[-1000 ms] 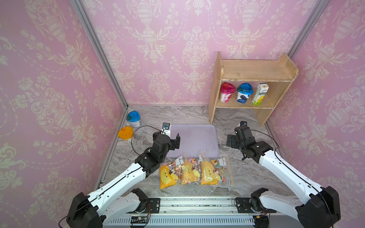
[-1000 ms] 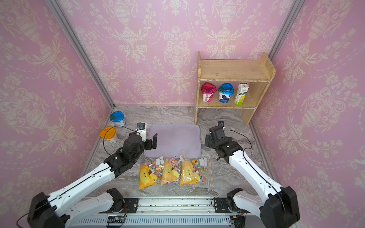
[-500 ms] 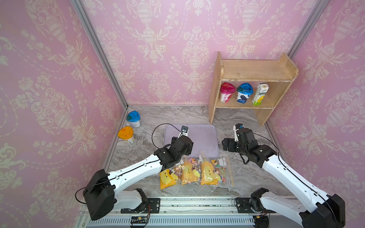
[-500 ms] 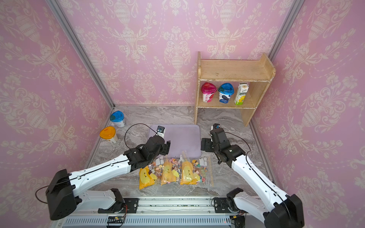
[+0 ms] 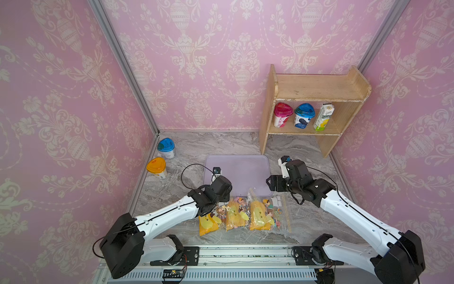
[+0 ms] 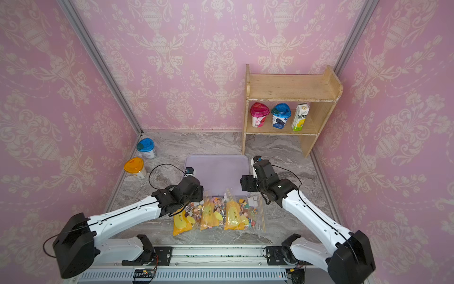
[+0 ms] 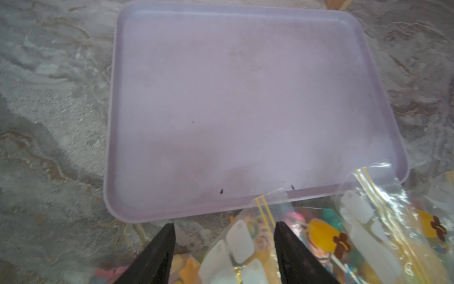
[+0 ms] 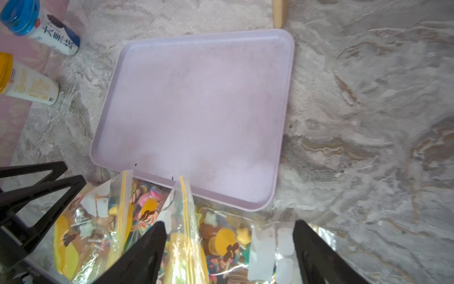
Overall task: Pour candies out of the ziploc bag
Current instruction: Adjust the ziploc bag at the center of the board.
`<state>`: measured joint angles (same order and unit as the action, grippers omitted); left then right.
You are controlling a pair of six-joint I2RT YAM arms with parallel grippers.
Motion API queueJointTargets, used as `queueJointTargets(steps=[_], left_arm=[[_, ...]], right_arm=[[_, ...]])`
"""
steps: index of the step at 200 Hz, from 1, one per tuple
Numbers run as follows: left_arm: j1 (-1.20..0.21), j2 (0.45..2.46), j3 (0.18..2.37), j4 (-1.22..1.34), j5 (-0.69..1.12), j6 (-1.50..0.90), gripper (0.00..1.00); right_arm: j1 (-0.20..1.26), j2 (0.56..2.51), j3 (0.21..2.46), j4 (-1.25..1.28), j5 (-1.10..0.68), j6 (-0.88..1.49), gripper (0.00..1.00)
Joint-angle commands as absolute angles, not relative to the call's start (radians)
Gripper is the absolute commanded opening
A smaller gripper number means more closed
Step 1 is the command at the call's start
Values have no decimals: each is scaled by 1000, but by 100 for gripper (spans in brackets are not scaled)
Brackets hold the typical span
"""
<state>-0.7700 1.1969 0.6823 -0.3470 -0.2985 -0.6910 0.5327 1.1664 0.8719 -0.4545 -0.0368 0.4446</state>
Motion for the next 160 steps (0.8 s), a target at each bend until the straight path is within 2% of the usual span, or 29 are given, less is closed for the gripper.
queueJointTargets(steps=[1,20,36,61,87,112,124,146,160], left_arm=[[-747,1101,610,-413,-240,-820,67],[-733,1013,546,-426,-226,-882,67],[-709,936,486,-416,-195,-933,65],[-682,847,408,-422,-176,-984,63],[-674,775,361,-461,-177,-1016,63],[-654,702,296,-446,-169,-1056,62],[-639,684,262,-414,-148,-1073,61],[-616,683,227,-356,-120,-1085,57],[-607,697,222,-323,-117,-1082,54]], right_arm=[[600,1278,964,-434,-171,416,83],[650,1417,1022,-399,-274,418,78],[691,1525,1080,-379,-326,429,70],[736,1672,1135,-337,-360,452,69],[780,1762,1163,-312,-412,459,66],[803,1803,1227,-308,-415,465,58],[804,1820,1238,-308,-430,471,49],[811,1819,1239,-304,-442,472,23],[812,1807,1238,-308,-446,473,12]])
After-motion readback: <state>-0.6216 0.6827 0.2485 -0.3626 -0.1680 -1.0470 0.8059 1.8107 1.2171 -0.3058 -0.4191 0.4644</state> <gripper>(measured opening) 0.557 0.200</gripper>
